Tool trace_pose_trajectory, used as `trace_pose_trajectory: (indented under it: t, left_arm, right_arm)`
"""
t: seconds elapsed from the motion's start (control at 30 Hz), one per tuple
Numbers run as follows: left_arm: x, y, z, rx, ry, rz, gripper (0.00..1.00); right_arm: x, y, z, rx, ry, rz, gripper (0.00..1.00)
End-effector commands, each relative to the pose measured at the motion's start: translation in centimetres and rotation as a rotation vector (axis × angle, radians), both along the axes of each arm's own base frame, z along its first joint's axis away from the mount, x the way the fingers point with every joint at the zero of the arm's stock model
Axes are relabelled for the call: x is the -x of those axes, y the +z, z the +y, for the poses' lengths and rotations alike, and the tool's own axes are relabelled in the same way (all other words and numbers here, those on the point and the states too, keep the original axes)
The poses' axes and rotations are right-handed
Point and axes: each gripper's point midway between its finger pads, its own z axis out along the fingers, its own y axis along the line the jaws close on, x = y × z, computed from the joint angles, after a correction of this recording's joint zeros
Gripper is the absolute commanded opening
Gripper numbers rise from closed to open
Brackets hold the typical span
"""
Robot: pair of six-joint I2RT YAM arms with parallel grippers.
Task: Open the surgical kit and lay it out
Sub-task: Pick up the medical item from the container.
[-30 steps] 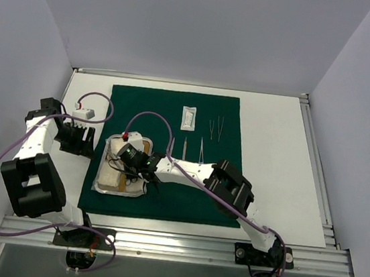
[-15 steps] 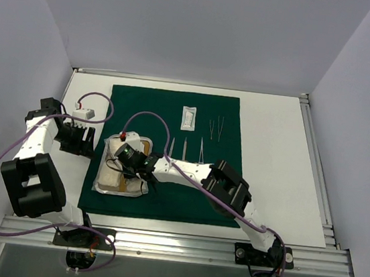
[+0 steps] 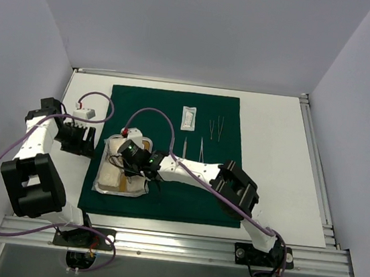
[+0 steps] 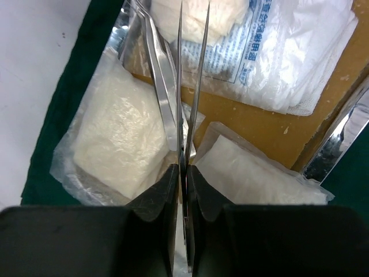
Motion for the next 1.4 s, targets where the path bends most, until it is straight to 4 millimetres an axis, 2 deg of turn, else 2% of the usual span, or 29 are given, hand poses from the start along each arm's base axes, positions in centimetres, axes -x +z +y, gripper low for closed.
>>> trace_pose_trajectory:
  t: [0.0,0.1,0.27,0.4,0.53,0.6,0.63,0.8,0.87,0.9,1.03,1.37]
  left_arm:
    - [-1.0,2.3,-0.8,0.02,-0.034,-0.069,0.73]
    - [-0.9,2.8,-1.9,0.064,-0.061,-0.072,0.71]
    - [-1.4,4.6,-4.6,0.15,-0.147,-0.124,0.7]
    - [-2.7,5.8,-7.2,0.206,-0.202,-0.179,0.7]
    - [-4.3,5.4,-10.0,0.227,-0.199,-0.181,0.72]
    - [-5.3,4.6,-10.3,0.189,-0.183,-0.187,0.72]
    - [-5.5,4.4,-11.1,0.182,-0.184,-0.182,0.71]
    - [-6.4,3.5,-11.6,0.148,-0.151,-0.168,0.68]
    - [-7.1,3.5,-11.4,0.14,-0.125,-0.186,0.66]
    - [-7.1,3.3,-12.3,0.133,-0.144,-0.184,0.65]
    - [-7.9,2.8,-12.4,0.12,-0.123,-0.179,0.6]
    - [-8.1,1.3,-13.3,0.118,-0.135,-0.132,0.39]
  right_arm:
    - [-0.8,4.8,0.0,-0.08,-0.023,-0.044,0.0]
    - [-0.9,4.9,-0.1,-0.09,-0.017,-0.06,0.0]
    - [-2.6,6.1,0.5,-0.223,-0.016,-0.087,0.0]
    - [-3.4,5.0,0.3,-0.23,-0.018,-0.085,0.0]
    - [-3.4,5.1,0.7,-0.255,-0.025,-0.08,0.0]
    - [-3.5,5.3,0.8,-0.265,-0.04,-0.08,0.0]
    - [-3.5,5.4,0.8,-0.266,-0.041,-0.082,0.0]
    - [-3.4,5.8,1.0,-0.276,-0.043,-0.088,0.0]
    - [-3.3,5.9,1.1,-0.279,-0.039,-0.085,0.0]
    - [-3.3,6.0,1.1,-0.282,-0.039,-0.086,0.0]
    - [-3.1,6.2,1.2,-0.286,-0.034,-0.088,0.0]
    - [-2.9,6.7,1.3,-0.296,-0.026,-0.095,0.0]
